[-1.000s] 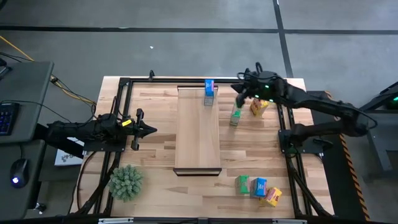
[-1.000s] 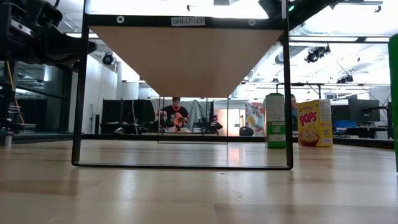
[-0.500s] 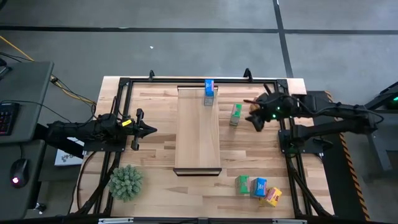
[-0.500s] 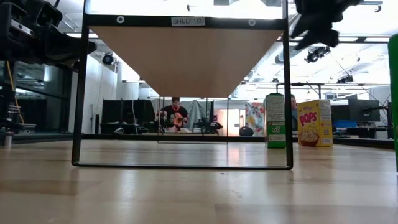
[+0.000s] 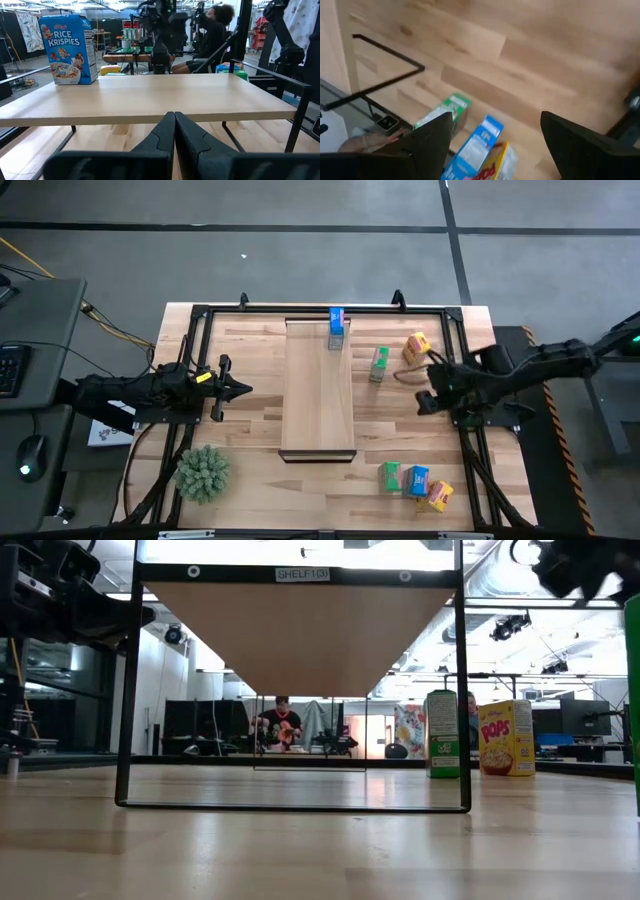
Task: Stack cereal on shelf
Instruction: Put the blue cereal box on the shelf aligned with the other blue cereal box
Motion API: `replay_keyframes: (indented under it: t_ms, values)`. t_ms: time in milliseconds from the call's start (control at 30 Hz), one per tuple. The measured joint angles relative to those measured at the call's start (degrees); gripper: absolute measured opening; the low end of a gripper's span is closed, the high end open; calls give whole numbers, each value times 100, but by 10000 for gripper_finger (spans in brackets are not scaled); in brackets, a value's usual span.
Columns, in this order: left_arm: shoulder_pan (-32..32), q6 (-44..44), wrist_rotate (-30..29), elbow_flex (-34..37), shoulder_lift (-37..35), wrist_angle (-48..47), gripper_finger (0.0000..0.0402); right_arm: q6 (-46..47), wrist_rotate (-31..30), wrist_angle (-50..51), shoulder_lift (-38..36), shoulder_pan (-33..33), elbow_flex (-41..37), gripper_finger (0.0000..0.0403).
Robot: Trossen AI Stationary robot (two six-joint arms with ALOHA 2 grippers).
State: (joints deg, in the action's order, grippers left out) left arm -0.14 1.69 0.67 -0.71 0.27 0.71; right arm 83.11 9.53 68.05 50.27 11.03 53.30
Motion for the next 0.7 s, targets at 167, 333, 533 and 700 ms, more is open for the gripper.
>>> replay_keyframes:
  t_ms: [167,333,533,700]
  values:
    - [0,0,0,0,0,0,3,1692,-301,-353,387,1370,0,296]
    - [0,0,0,0,0,0,3,3164,-375,-940,1061,2426,0,296]
    - [2,0,0,-1,0,0,3,4133,-559,-938,1978,3114,400,296]
    - [0,0,0,0,0,0,3,4201,-1340,-333,2761,3291,1430,296]
